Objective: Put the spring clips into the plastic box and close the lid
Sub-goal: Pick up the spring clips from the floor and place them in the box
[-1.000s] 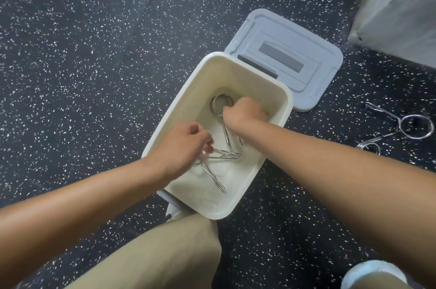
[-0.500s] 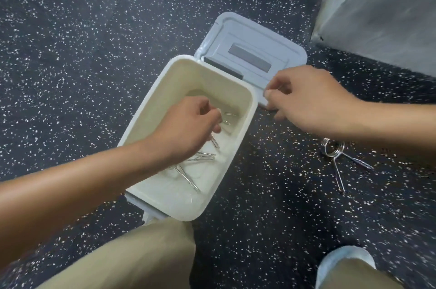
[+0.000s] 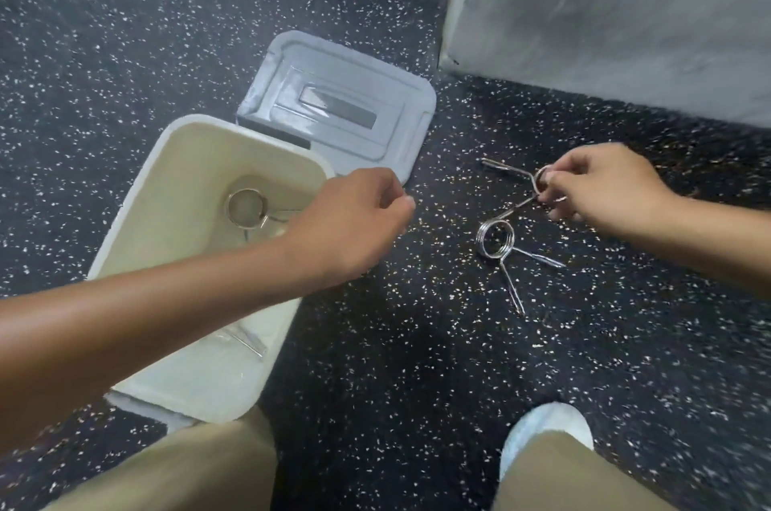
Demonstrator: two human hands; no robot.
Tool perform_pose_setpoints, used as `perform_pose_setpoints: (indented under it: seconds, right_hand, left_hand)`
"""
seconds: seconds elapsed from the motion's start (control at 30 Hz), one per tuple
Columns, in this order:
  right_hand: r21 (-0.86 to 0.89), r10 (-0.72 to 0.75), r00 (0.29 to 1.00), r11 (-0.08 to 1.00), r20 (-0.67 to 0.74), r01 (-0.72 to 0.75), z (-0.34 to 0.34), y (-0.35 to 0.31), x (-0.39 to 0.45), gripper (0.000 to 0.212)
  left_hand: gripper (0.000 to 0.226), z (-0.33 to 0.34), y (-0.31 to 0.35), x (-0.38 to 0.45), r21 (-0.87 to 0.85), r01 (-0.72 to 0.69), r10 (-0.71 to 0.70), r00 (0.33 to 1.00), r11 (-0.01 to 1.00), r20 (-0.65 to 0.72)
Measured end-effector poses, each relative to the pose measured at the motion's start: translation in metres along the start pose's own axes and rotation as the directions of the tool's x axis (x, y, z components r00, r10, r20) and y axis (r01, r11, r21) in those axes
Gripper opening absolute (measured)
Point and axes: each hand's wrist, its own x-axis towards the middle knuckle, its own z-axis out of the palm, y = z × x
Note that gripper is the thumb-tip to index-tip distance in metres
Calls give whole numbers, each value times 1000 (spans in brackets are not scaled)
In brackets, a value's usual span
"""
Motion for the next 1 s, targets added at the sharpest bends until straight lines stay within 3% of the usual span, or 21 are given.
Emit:
perform_pose_setpoints:
  seconds: [0.17,0.4,0.57,0.8,1.0]
  right_hand:
    - [3,97,994,995,-49,-97,3,43,25,21]
    - [-158,39,998,986,-49,-46,17,71,59,15]
    - [-312,-81,996,948,-43,64,30,67,71,26]
    - [-537,-145,988,838,-49,96,43,66,82,32]
    - [-526,-111,990,849,-82,52,50,73,87,26]
  left_hand:
    - [26,34,12,32,160,-51,36,995,986,91]
    - [42,99,20,81,344,-67,6,984,937,177]
    - [50,140,20,103,425,-16,-83,974,905,213]
    - [40,157,22,113,562,-4,-67,992,827,105]
    - [35,155,15,118,588,-7,-97,984,809,146]
